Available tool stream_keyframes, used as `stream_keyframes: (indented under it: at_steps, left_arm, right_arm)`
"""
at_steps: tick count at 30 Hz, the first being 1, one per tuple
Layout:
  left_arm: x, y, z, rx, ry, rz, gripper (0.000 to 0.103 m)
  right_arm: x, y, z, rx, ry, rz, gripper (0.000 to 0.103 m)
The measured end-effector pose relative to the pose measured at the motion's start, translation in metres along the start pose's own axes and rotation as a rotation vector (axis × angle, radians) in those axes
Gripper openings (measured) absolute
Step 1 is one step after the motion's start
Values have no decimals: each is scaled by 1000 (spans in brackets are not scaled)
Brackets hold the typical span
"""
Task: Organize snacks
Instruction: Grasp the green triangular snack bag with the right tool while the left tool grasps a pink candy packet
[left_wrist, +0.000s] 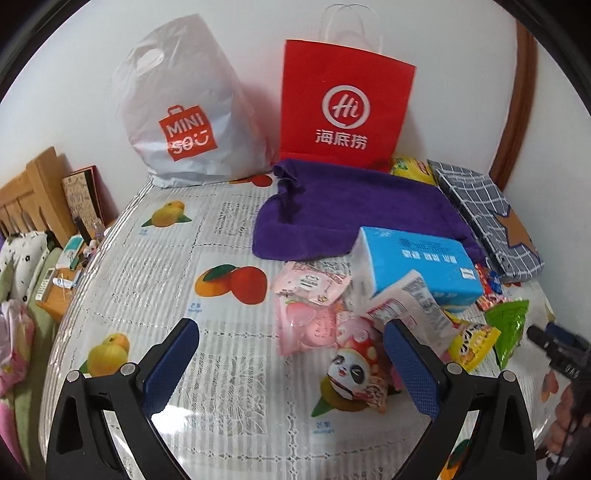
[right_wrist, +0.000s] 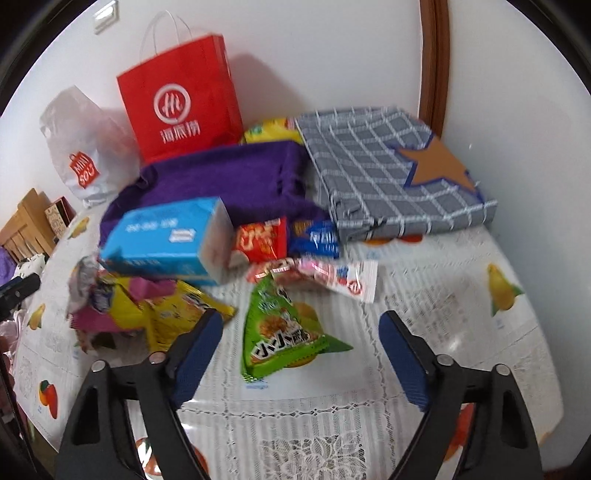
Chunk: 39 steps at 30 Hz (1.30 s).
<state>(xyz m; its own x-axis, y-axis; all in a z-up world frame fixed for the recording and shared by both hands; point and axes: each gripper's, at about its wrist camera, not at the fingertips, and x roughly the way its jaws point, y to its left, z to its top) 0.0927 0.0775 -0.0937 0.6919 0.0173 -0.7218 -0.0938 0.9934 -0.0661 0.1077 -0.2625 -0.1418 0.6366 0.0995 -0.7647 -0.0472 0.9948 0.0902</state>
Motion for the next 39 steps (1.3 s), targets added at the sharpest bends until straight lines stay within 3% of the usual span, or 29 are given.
stream_keyframes:
  at_steps: [3,7,10,12,20,26,30,34,39]
  left_arm:
    - [6,6,2,-13,16,-1,100]
    - [15,10,2,-19,46,7,100]
    - [21,12,2,-24,65,5,100]
    - [26,13,3,-28,73,5,100]
    - [56,19,3,-36,144,20,100]
    - [73,19,5,-24,164,5,100]
    - [88,16,3,-23,188,-25,98]
    - [101,14,2,-23,214,-60,94]
    - [106,11,3,0,208,-95,91]
  right_arm:
    - [14,5,-2,-14,16,47,82]
    - [36,12,0,-32,42,43,81]
    - [53,14,-2,-47,70,45,61]
    - [63,16,-5,-67,90,36,55]
    - [59,10,-17,-81,19,49,53]
    - [63,5,-16,-60,17,42,54]
    - [66,16,-16,-113,26,-12,55]
    - [66,10,-15,-89,25,31,56]
    - [67,19,-15,-126,25,-19,55]
